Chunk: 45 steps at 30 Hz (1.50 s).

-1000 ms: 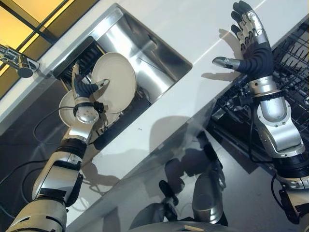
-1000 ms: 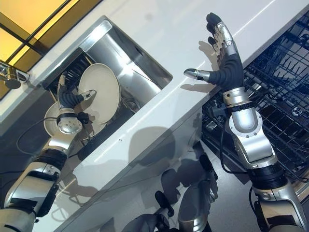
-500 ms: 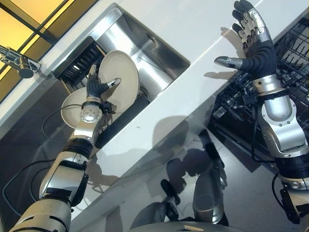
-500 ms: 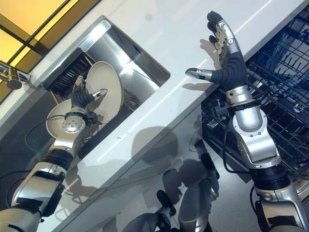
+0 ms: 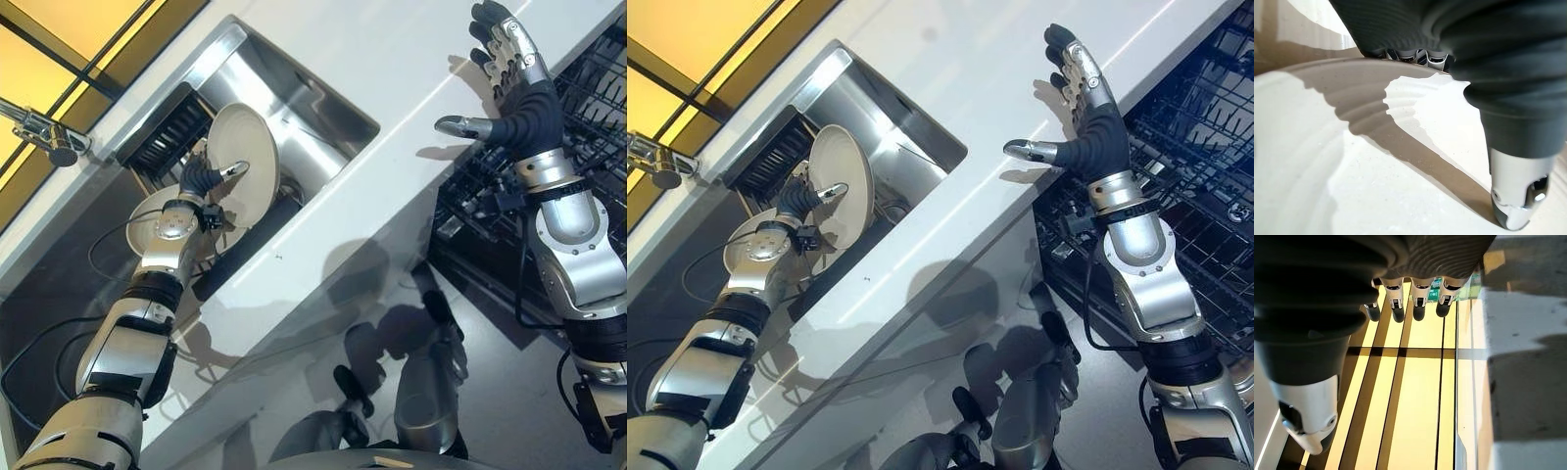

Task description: Pick up plates and place into dishwasher.

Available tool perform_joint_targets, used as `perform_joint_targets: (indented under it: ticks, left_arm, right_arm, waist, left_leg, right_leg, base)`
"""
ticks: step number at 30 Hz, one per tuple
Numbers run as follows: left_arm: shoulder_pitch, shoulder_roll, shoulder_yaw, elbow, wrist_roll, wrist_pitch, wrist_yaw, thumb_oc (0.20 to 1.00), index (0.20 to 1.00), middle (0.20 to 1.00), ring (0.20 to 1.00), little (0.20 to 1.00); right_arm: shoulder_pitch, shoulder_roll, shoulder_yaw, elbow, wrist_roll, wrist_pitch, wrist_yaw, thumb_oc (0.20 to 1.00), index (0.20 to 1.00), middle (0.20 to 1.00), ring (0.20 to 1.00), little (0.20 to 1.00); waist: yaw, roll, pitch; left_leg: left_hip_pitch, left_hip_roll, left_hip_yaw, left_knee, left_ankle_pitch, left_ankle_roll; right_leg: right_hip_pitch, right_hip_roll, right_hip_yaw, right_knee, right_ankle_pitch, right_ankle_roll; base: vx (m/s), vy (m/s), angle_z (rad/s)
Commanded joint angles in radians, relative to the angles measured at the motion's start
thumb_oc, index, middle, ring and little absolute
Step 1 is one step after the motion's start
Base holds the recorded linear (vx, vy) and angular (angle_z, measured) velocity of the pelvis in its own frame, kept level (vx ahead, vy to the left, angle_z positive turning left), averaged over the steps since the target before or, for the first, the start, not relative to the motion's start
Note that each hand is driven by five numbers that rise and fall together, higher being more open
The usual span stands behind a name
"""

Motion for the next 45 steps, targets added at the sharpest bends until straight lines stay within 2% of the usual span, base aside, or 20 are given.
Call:
perform_joint_targets:
  ticks: [1,2,3,4,9,22,33,38,45]
  left_arm:
    - [0.081,-0.020,0.017,0.138,-0.037,0.093,-0.047,1.000,1.000,1.000,1.000,1.000]
    - [0.082,-0.021,0.018,0.138,-0.040,0.089,-0.056,1.000,1.000,1.000,1.000,1.000]
    - [0.084,-0.021,0.019,0.138,-0.043,0.081,-0.067,0.410,0.410,0.410,0.410,0.410]
    - [0.086,-0.022,0.018,0.136,-0.045,0.076,-0.069,0.200,0.200,0.200,0.200,0.200]
    - [0.112,-0.030,0.011,0.106,-0.043,0.034,-0.074,0.200,0.200,0.200,0.200,0.200]
    - [0.138,-0.033,0.021,0.064,-0.052,-0.003,-0.070,0.200,0.200,0.200,0.200,0.200]
    - [0.178,-0.055,0.065,0.027,-0.178,-0.064,-0.092,0.200,0.200,0.200,0.200,0.200]
    - [0.193,-0.065,0.087,0.005,-0.197,-0.131,-0.046,0.200,0.200,0.200,0.200,0.200]
    - [0.222,-0.089,0.124,-0.110,-0.163,-0.301,0.103,0.200,0.200,0.200,0.200,0.200]
  right_arm:
    - [0.128,-0.042,-0.012,0.090,0.007,0.088,0.000,1.000,1.000,1.000,1.000,1.000]
    - [0.129,-0.044,-0.015,0.089,0.009,0.088,0.004,1.000,1.000,1.000,1.000,1.000]
    - [0.131,-0.048,-0.020,0.087,0.011,0.092,0.006,1.000,1.000,1.000,1.000,1.000]
    - [0.133,-0.048,-0.022,0.086,0.011,0.093,0.007,1.000,1.000,1.000,1.000,1.000]
    - [0.152,-0.049,-0.035,0.089,0.015,0.085,0.014,1.000,1.000,1.000,1.000,1.000]
    - [0.188,-0.048,-0.058,0.089,0.021,0.075,0.031,1.000,1.000,1.000,1.000,1.000]
    - [0.212,-0.042,-0.077,0.085,0.022,0.075,0.044,1.000,1.000,1.000,1.000,1.000]
    - [0.226,-0.035,-0.083,0.084,0.021,0.072,0.052,1.000,1.000,1.000,1.000,1.000]
    - [0.265,-0.024,-0.099,0.093,0.019,0.051,0.070,1.000,1.000,1.000,1.000,1.000]
  waist:
    - [-0.029,-0.010,0.038]
    - [-0.029,-0.010,0.036]
    - [-0.030,-0.010,0.034]
    - [-0.030,-0.010,0.033]
    - [-0.025,-0.009,0.025]
    - [-0.013,-0.008,0.004]
    - [0.000,-0.011,-0.016]
    - [0.006,-0.013,-0.028]
    - [0.024,-0.016,-0.049]
  left_leg:
    - [-0.158,-0.025,-0.058,0.191,-0.041,-0.020]
    - [-0.156,-0.025,-0.059,0.189,-0.040,-0.021]
    - [-0.154,-0.025,-0.059,0.188,-0.041,-0.021]
    - [-0.153,-0.025,-0.059,0.188,-0.040,-0.022]
    - [-0.147,-0.027,-0.064,0.185,-0.042,-0.021]
    - [-0.131,-0.027,-0.068,0.172,-0.039,-0.020]
    - [-0.120,-0.026,-0.076,0.166,-0.040,-0.019]
    - [-0.113,-0.025,-0.079,0.163,-0.040,-0.018]
    - [-0.099,-0.022,-0.089,0.154,-0.039,-0.018]
  right_leg:
    - [-0.067,-0.025,-0.025,0.181,-0.113,-0.063]
    - [-0.065,-0.025,-0.027,0.180,-0.113,-0.062]
    - [-0.063,-0.026,-0.028,0.179,-0.113,-0.061]
    - [-0.061,-0.027,-0.029,0.178,-0.113,-0.061]
    - [-0.050,-0.030,-0.035,0.173,-0.113,-0.058]
    - [-0.027,-0.041,-0.056,0.167,-0.116,-0.057]
    - [-0.012,-0.048,-0.072,0.164,-0.117,-0.057]
    - [-0.003,-0.049,-0.079,0.164,-0.121,-0.058]
    - [0.015,-0.051,-0.095,0.164,-0.128,-0.058]
  base:
    - [0.00,0.000,0.00]
    - [0.00,0.000,0.00]
    - [0.00,0.000,0.00]
    - [0.00,0.000,0.00]
    - [0.00,0.000,0.00]
    - [0.00,0.000,0.00]
    - [0.00,0.000,0.00]
    - [0.00,-0.003,0.02]
    - [0.00,-0.016,0.02]
